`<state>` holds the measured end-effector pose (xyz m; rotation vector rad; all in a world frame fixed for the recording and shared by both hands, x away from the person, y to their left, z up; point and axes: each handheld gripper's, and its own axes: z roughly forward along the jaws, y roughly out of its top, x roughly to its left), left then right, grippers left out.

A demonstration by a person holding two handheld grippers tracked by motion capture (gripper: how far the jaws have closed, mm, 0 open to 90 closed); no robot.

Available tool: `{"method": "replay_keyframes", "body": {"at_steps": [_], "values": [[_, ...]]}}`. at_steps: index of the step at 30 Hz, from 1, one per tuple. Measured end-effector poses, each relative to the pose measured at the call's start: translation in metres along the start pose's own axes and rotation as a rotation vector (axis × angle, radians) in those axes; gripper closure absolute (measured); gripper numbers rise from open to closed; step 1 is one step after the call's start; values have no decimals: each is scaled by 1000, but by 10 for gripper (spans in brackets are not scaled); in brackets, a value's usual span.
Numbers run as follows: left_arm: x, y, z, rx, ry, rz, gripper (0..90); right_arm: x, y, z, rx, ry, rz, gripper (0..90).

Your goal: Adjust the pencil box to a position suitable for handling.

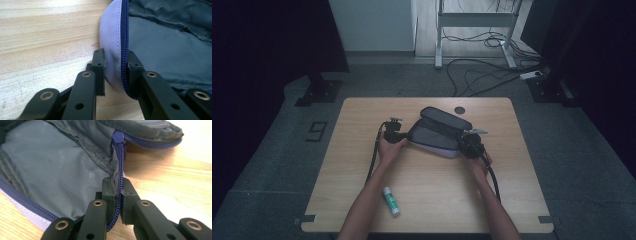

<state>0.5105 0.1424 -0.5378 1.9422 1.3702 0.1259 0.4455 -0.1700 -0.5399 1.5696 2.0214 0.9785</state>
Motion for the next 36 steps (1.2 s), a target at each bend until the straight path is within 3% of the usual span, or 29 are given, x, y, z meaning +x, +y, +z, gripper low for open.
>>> {"method": "replay_keyframes", "body": {"at_steps": [5,16,24,33,36], "values": [[2,1,0,0,1,-1,758,2,1,-4,-19,15,-24,832],[0,0,-8,-6,-7,20,768,1,4,-16,-52,41,-24,837],[-10,-7,-21,-27,-31,39,767,1,-4,-35,-114,71,-31,838],[-21,-9,-32,-25,-18,79,767,2,-18,-47,-150,97,-46,838],[-27,-10,-41,-45,-15,97,767,2,-17,-55,-168,97,-60,840]]}}
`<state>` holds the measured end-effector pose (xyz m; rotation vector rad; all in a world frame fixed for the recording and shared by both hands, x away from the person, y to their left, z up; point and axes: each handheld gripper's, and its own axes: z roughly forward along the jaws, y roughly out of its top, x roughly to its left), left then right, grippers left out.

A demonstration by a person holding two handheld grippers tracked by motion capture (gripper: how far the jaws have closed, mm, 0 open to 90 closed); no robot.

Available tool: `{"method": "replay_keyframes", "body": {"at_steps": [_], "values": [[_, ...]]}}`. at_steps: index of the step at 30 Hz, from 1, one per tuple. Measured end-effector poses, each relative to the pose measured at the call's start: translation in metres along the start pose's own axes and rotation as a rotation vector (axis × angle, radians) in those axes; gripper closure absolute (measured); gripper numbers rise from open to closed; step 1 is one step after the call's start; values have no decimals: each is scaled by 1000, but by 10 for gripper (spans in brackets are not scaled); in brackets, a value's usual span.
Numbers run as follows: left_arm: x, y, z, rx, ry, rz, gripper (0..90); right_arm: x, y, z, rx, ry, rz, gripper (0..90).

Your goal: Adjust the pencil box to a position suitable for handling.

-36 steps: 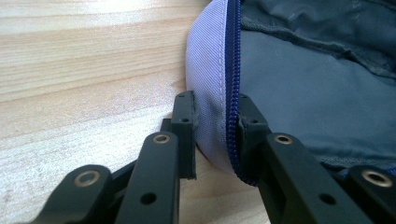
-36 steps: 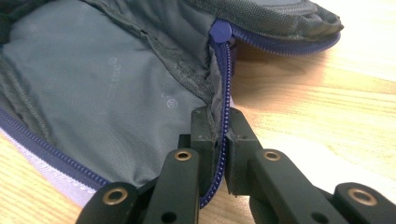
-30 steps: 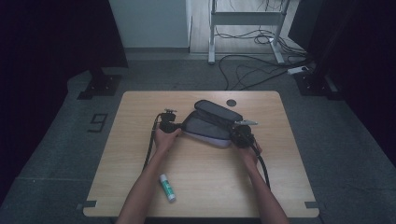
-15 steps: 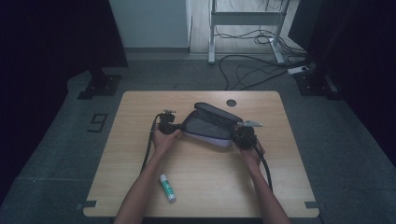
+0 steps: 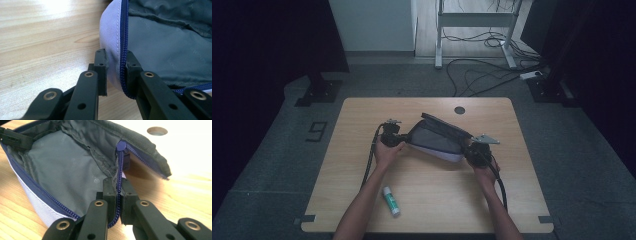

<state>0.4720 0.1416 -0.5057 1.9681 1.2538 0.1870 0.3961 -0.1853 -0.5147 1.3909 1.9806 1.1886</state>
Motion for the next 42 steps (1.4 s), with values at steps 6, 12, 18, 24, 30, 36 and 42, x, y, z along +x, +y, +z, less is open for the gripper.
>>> {"method": "replay_keyframes", "body": {"at_steps": [6,12,18,24,30,36,42], "values": [[-6,-4,-12,-14,3,23,764,4,4,-10,-25,5,-9,840],[-7,-9,-22,-39,-14,24,756,9,4,-18,-37,12,-17,841],[-11,-15,-30,-48,-24,38,754,14,4,-26,-48,7,-29,841],[-11,-20,-32,-55,-37,34,754,16,2,-30,-56,6,-31,840],[-10,-22,-34,-53,-42,33,754,19,0,-30,-46,8,-33,839],[-13,-21,-40,-60,-44,42,754,21,2,-36,-63,12,-39,840],[-18,-21,-49,-75,-48,53,752,24,3,-44,-75,15,-40,840]]}}
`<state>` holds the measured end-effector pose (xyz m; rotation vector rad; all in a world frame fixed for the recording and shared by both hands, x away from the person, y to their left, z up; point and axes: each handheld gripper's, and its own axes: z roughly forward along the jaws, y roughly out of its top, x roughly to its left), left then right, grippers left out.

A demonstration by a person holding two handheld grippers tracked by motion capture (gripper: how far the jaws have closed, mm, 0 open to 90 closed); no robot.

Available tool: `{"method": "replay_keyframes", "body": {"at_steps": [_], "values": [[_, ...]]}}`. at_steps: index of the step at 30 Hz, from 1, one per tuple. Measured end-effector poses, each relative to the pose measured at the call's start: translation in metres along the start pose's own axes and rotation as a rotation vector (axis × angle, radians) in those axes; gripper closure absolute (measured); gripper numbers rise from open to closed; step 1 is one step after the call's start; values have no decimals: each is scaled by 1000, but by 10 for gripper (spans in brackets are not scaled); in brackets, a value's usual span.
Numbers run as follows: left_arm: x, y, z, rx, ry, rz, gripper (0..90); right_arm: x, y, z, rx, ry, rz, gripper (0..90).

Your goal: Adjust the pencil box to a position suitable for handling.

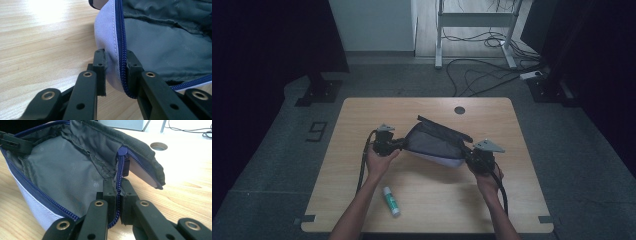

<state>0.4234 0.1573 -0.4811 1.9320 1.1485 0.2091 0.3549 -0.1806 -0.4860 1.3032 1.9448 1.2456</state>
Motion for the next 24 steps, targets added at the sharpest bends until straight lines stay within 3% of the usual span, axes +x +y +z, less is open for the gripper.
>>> {"method": "replay_keyframes", "body": {"at_steps": [14,24], "values": [[-8,-27,-15,20,-36,-1,741,13,-11,-16,26,16,-48,839],[-16,-43,-16,63,-61,12,730,15,-23,-24,48,34,-43,838]]}}
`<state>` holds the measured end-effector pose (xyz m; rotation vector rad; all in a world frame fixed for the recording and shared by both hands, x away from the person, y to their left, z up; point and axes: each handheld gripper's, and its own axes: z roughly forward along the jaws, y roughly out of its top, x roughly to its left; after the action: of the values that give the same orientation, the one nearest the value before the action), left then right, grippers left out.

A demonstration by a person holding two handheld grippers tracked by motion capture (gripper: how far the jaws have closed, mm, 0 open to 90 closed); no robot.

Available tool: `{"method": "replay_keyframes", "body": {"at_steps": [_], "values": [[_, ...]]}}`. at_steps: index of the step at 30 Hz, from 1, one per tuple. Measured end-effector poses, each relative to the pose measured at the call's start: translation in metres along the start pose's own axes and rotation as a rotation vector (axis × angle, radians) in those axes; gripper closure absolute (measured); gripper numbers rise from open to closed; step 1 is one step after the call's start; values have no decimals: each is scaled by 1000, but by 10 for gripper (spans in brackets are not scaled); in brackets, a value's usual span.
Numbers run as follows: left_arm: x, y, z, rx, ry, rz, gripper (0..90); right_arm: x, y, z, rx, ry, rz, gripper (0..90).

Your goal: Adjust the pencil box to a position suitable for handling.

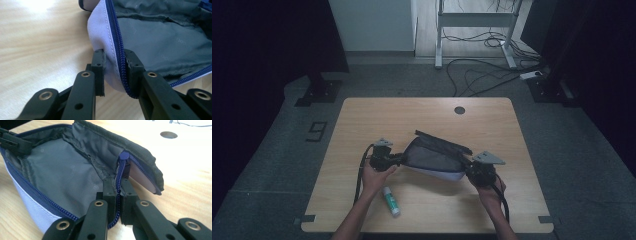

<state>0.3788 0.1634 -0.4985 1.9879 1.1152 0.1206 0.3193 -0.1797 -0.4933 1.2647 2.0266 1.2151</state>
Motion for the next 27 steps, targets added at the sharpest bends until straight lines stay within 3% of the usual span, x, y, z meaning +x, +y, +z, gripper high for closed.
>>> {"method": "replay_keyframes", "body": {"at_steps": [11,19,23,27], "values": [[0,-13,19,74,-4,-18,719,-9,-17,10,77,12,29,824],[0,-18,26,81,-15,-41,647,-14,-26,21,158,-17,22,792],[0,-18,27,72,-29,-50,532,-15,-28,23,167,-35,9,720],[0,-18,27,42,4,-51,342,-16,-28,22,164,-74,-1,622]]}}
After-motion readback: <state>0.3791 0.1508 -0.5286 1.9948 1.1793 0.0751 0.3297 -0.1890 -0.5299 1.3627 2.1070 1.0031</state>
